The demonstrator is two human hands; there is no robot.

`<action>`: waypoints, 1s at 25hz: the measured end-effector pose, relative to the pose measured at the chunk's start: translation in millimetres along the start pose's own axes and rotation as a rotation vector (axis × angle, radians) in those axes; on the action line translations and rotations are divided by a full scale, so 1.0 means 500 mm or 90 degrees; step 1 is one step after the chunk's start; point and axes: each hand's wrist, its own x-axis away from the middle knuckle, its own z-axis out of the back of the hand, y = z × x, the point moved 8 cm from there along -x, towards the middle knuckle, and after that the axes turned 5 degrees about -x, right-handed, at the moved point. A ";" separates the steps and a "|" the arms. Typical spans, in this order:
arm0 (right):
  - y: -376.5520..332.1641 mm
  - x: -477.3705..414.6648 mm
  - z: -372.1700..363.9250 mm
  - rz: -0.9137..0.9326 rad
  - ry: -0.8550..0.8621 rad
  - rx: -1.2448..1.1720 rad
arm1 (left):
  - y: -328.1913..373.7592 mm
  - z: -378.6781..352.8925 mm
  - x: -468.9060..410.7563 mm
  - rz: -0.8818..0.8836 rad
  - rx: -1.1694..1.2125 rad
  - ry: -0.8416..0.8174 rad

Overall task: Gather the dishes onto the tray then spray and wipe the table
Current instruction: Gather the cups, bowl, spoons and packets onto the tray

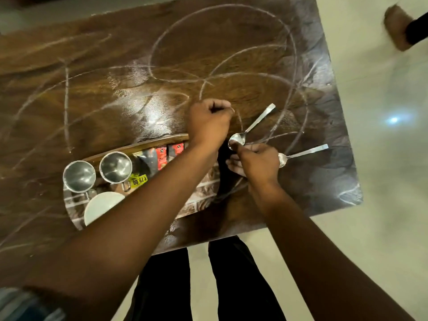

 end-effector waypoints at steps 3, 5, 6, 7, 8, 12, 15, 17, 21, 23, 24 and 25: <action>-0.003 -0.003 -0.010 -0.019 0.032 -0.074 | -0.015 -0.043 -0.037 0.009 -0.090 -0.084; -0.002 -0.007 -0.016 -0.015 0.046 -0.118 | -0.031 -0.055 -0.048 0.017 -0.105 -0.103; -0.002 -0.008 -0.018 -0.008 0.048 -0.127 | -0.036 -0.054 -0.050 0.017 -0.108 -0.098; -0.003 -0.010 -0.019 0.000 0.048 -0.133 | -0.038 -0.053 -0.048 0.012 -0.107 -0.093; -0.004 -0.011 -0.018 0.007 0.045 -0.136 | -0.038 -0.049 -0.044 0.007 -0.102 -0.088; -0.033 0.003 0.000 0.080 -0.018 -0.061 | -0.015 -0.025 -0.009 -0.010 -0.032 -0.133; -0.071 0.031 0.003 0.198 -0.145 0.130 | -0.010 0.050 0.024 -0.034 0.048 -0.084; -0.092 0.049 -0.002 0.255 -0.227 0.258 | -0.033 0.118 0.064 -0.036 0.106 -0.013; -0.098 0.070 -0.044 0.326 -0.340 0.463 | -0.166 0.185 0.183 0.125 0.304 0.100; -0.083 0.081 -0.080 0.356 -0.380 0.533 | -0.236 0.188 0.231 0.250 0.432 0.175; -0.073 0.083 -0.096 0.357 -0.391 0.559 | -0.262 0.185 0.245 0.300 0.482 0.206; -0.066 0.083 -0.110 0.362 -0.394 0.585 | -0.281 0.182 0.252 0.335 0.517 0.230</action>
